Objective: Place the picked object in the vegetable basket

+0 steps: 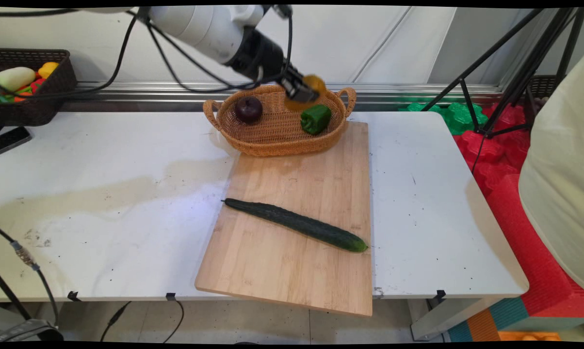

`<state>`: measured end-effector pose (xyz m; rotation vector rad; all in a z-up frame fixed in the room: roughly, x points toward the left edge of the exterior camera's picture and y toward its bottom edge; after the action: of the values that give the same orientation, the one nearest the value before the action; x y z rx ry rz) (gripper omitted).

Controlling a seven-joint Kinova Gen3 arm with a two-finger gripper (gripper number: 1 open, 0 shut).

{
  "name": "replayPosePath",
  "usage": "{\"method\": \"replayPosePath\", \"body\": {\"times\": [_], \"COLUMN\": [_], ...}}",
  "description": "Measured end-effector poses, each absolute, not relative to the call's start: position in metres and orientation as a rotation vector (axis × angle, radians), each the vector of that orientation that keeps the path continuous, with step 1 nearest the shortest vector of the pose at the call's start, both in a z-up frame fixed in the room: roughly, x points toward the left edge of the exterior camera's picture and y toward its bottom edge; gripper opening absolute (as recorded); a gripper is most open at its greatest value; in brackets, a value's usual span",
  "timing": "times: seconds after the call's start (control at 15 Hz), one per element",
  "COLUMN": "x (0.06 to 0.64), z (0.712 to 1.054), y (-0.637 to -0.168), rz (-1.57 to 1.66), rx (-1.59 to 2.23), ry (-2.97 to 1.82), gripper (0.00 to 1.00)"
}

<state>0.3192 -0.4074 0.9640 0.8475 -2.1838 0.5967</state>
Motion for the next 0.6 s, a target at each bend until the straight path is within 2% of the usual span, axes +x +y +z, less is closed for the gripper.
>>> {"method": "replayPosePath", "body": {"times": [0.4, 0.6], "x": [0.339, 0.350], "z": [0.950, 0.927], "y": [-0.465, -0.494], "rz": [0.694, 0.715], "rx": [1.013, 1.085], "ry": [-2.135, -2.161], "gripper": [0.00, 0.00]}}
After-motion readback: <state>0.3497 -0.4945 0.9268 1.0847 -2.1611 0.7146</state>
